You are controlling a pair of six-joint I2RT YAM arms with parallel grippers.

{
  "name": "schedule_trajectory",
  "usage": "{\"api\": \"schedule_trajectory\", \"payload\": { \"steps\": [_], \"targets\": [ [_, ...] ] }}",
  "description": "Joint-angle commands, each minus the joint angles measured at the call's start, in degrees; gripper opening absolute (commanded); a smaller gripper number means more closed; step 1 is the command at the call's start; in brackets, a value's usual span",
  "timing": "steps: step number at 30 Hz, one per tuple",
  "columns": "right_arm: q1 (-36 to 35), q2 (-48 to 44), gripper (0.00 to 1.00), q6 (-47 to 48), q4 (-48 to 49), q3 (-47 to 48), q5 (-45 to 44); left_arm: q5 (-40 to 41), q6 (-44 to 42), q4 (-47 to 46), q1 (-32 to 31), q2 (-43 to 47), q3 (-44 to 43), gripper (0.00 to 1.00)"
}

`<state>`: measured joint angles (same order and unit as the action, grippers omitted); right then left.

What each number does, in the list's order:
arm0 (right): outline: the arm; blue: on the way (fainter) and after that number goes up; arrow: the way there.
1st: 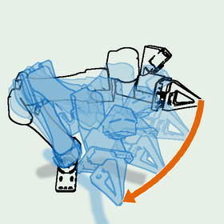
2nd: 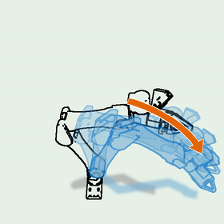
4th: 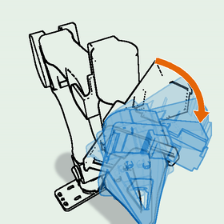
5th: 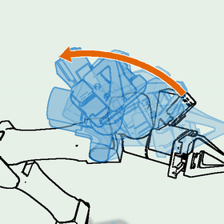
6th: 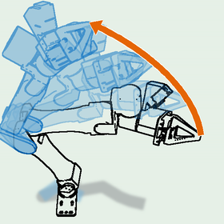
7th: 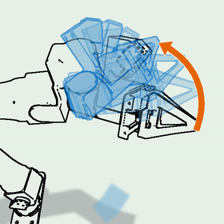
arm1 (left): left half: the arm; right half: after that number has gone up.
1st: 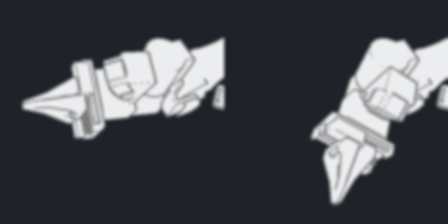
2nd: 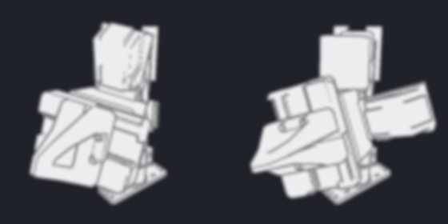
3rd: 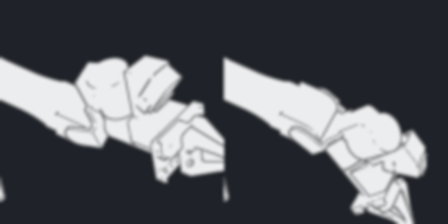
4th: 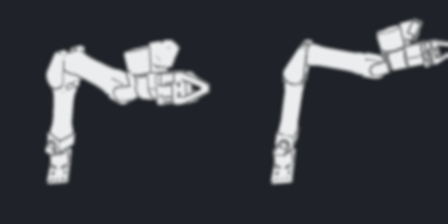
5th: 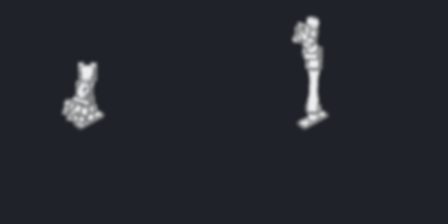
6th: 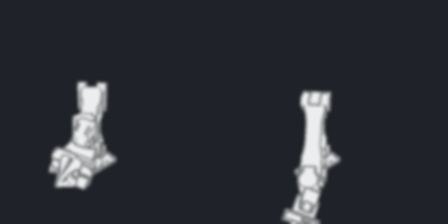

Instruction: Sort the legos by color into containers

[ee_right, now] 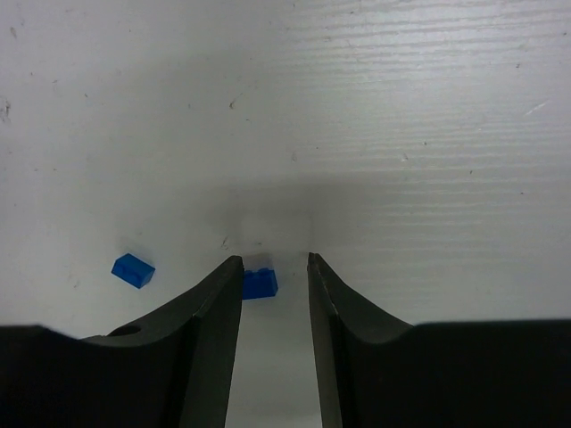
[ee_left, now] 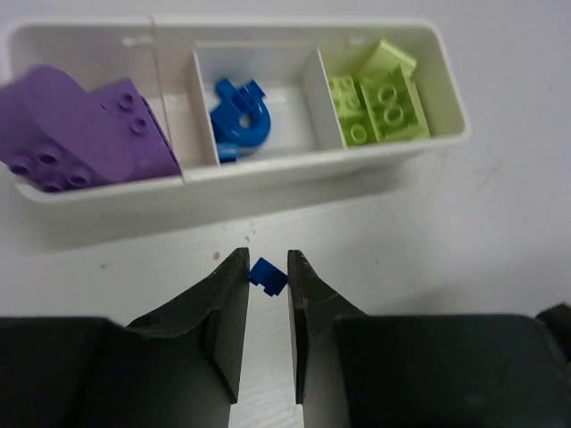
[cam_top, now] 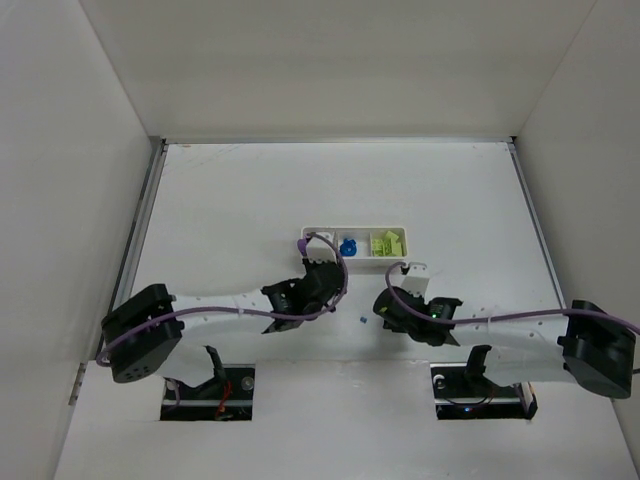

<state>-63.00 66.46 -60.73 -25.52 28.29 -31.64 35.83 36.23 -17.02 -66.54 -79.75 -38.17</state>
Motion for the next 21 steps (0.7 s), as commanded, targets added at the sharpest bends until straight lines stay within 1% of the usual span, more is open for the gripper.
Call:
{"api": "schedule_trajectory", "payload": {
  "steps": [1,4,7,12,16,21],
  "targets": [
    [-0.5,1.04,0.4,-0.01,-0.68,2.82,1.05,-4.71,-0.55,-0.74,4.7,3.63,-1.02,0.15],
    [-0.5,2.45,0.39,0.26,-0.41,3.17,1.23,-7.35,0.07,-1.09,8.48,4.42,-2.08,0.15],
    [-0.93,3.24,0.36,0.35,0.12,3.35,1.32,-9.55,0.42,-1.09,10.86,3.81,-3.57,0.15],
    [-2.25,4.12,0.36,0.44,-0.41,4.05,1.4,-12.1,0.42,-1.09,12.71,0.48,-6.38,0.16],
    [-2.96,3.95,0.41,0.26,-0.41,3.61,1.4,-14.12,0.51,-1.97,13.33,-2.86,-8.14,0.16],
    [-3.13,3.77,0.38,0.52,-0.67,3.43,2.02,-15.62,0.42,-2.32,13.85,-8.13,-11.21,0.16]
  ]
}}
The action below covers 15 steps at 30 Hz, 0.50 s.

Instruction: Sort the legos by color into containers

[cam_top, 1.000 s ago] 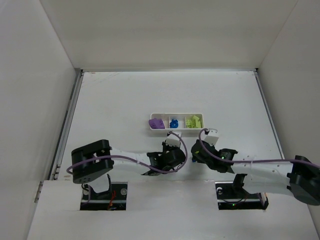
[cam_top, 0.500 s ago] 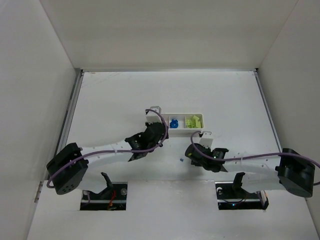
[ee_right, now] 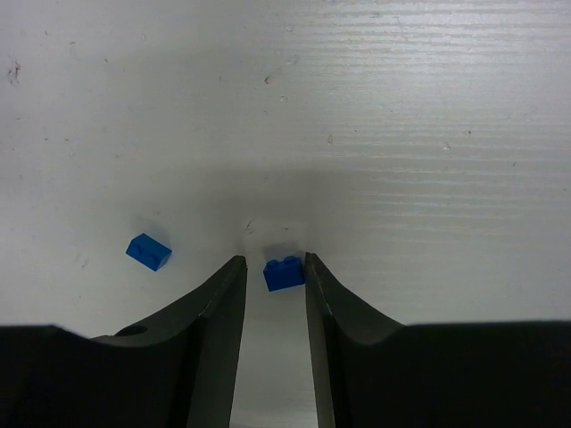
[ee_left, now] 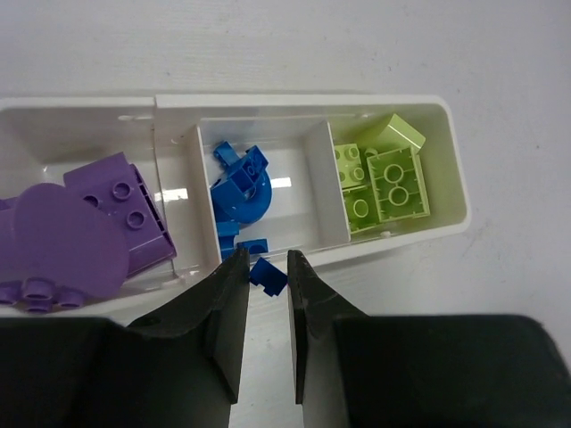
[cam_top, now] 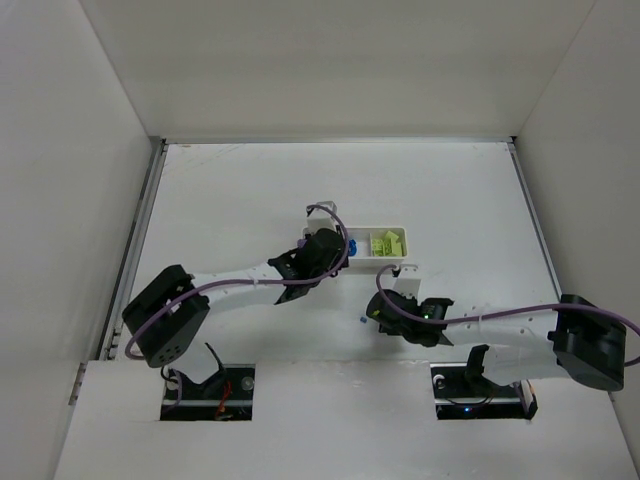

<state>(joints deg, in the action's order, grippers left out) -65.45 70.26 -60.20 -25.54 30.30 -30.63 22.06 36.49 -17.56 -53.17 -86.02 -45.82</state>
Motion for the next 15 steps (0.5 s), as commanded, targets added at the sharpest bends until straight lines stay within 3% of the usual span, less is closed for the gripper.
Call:
{"api": "schedule_trajectory", "payload": {
  "steps": [1,7,15],
  "targets": [
    [-0.69,0.05,0.37,0.09,-0.65,1.42,1.01,-1.85,-0.01,-1.77,0.57,-3.0,-4.27,0.16],
    [-0.69,1.63,0.33,1.14,-0.74,2.13,1.28,-2.2,-0.89,-1.07,1.71,-9.77,-9.45,0.18],
    [-0.69,0.58,0.25,0.62,-0.74,1.6,0.84,-1.67,-1.69,-1.16,2.24,-13.13,-11.4,0.35]
  ]
}}
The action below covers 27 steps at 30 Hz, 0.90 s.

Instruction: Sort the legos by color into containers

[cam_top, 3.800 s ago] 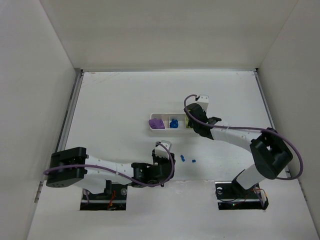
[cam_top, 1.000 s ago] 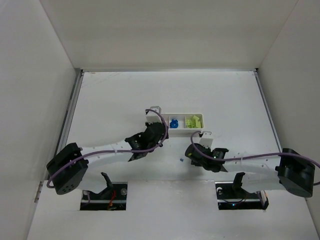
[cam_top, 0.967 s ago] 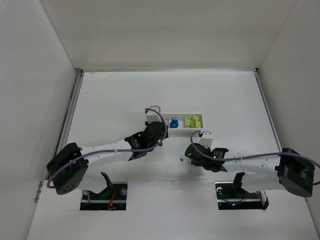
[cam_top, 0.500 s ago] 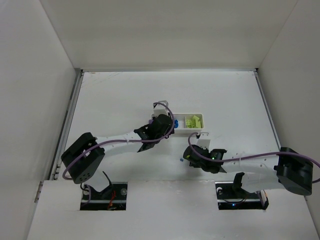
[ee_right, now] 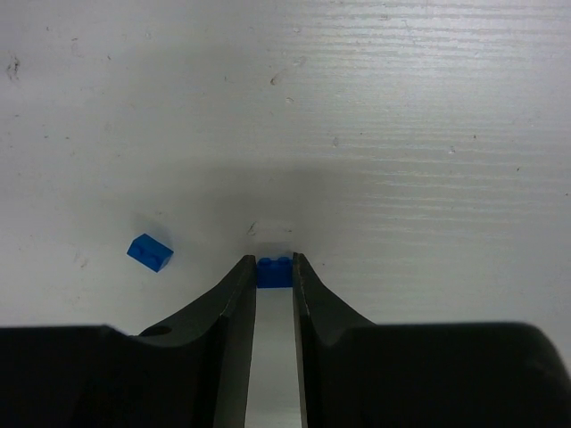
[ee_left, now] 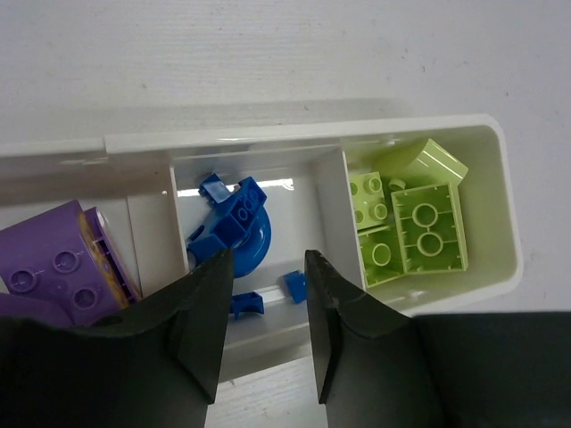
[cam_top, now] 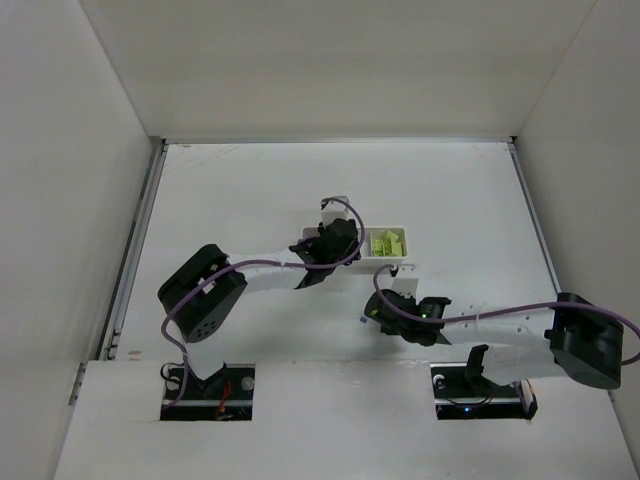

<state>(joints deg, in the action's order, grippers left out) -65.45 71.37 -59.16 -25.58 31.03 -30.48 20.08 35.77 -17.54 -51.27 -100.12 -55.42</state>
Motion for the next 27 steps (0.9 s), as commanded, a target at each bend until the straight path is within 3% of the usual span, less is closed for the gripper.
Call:
{"api": "schedule_trajectory", "payload": {
  "steps": [1,8,15,21,27],
  "targets": [
    [-0.86,-0.88,0.24,-0.61,-0.7,0.7,0.68,0.4,-0.96,-1.44,0.33,1.24,-1.54,0.37],
    [-0.51,-5.27,0.21,0.61,-0.7,1.66,-0.81,2.16,-1.05,-1.62,-0.1,9.66,2.85,0.41],
    [9.05,-6.51,0.21,11.67,4.74,8.69,-0.64,6.28,-0.53,-1.8,-3.17,24.6,12.86,0.39],
    [16.44,0.33,0.21,19.24,13.79,16.25,3.76,14.01,1.75,0.31,-11.42,34.97,24.55,0.38],
    [19.18,11.84,0.22,22.5,17.76,23.98,4.03,20.17,8.52,2.77,-21.27,35.52,30.01,0.38]
  ]
}}
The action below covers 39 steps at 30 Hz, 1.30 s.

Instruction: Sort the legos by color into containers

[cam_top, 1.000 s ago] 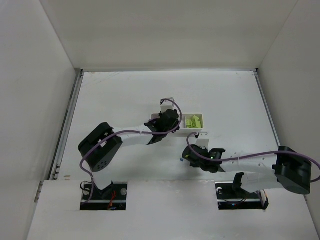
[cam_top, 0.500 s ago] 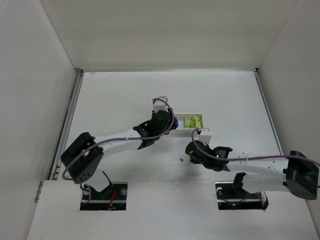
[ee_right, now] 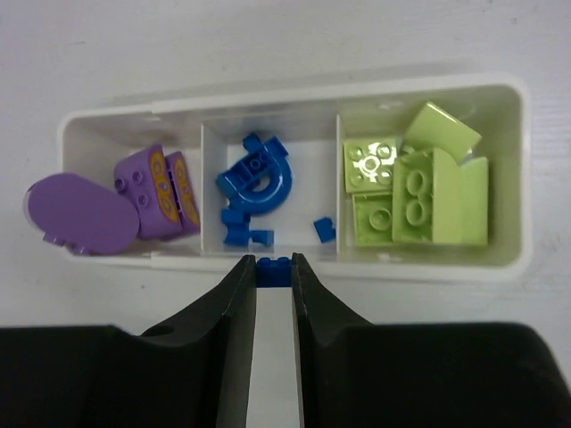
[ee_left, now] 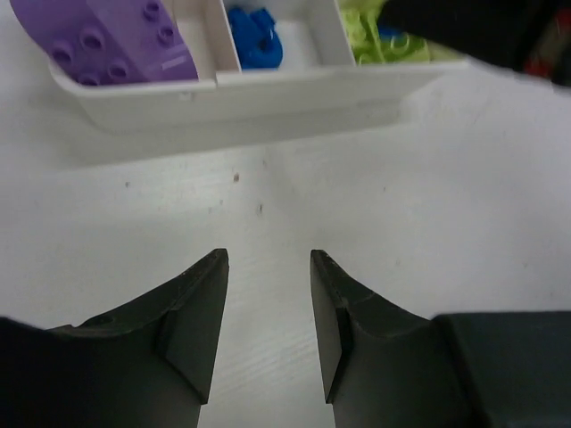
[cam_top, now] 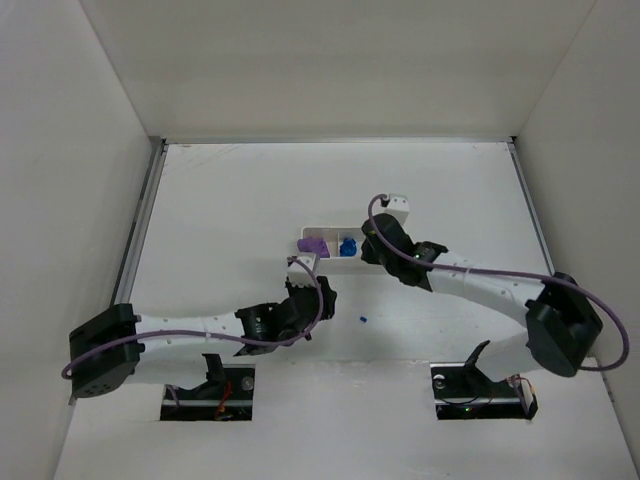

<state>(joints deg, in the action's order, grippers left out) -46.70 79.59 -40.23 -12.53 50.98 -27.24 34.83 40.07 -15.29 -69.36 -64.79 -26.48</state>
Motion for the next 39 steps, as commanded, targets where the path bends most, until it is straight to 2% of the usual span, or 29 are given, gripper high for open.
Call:
{"api": "schedule_trajectory", "payload": {
  "steps": [1,4,7,9,14,19,27,34,39],
  "targets": [
    [0.42,5.47,0.22,4.01,4.89,5.26,0.53,6.03,5.18,0.18,-4.67,-1.02,1.25,0.38],
    [0.25,9.87,0.24,4.54,4.62,8.25,-1.31,6.92,6.59,-0.18,-8.1,-6.2,0.03,0.39],
    [0.25,11.2,0.37,4.46,4.89,9.22,-3.25,7.62,6.95,-1.06,-10.83,-11.57,-2.16,0.39],
    [0.25,10.5,0.41,4.11,5.06,9.05,-3.6,7.36,6.69,-1.76,-11.8,-14.56,-3.83,0.39],
    [0.25,4.71,0.42,3.93,6.82,5.37,-3.78,7.27,6.07,-1.94,-14.26,-19.92,-7.96,0.4],
    [0.25,-4.78,0.43,2.52,10.15,-3.59,-3.96,7.09,4.58,-1.94,-16.28,-23.88,-11.4,0.42],
    [0.95,-13.66,0.44,1.12,11.04,-11.69,-3.25,6.57,2.29,-1.23,-15.41,-31.17,-15.88,0.45],
    [0.95,-17.98,0.44,0.33,11.04,-15.21,-2.99,7.36,1.5,-1.15,-14.35,-34.17,-17.38,0.43],
    [0.95,-19.3,0.44,-0.73,11.57,-17.4,-2.99,6.83,1.32,-1.15,-13.91,-36.01,-18.17,0.35]
  ]
}}
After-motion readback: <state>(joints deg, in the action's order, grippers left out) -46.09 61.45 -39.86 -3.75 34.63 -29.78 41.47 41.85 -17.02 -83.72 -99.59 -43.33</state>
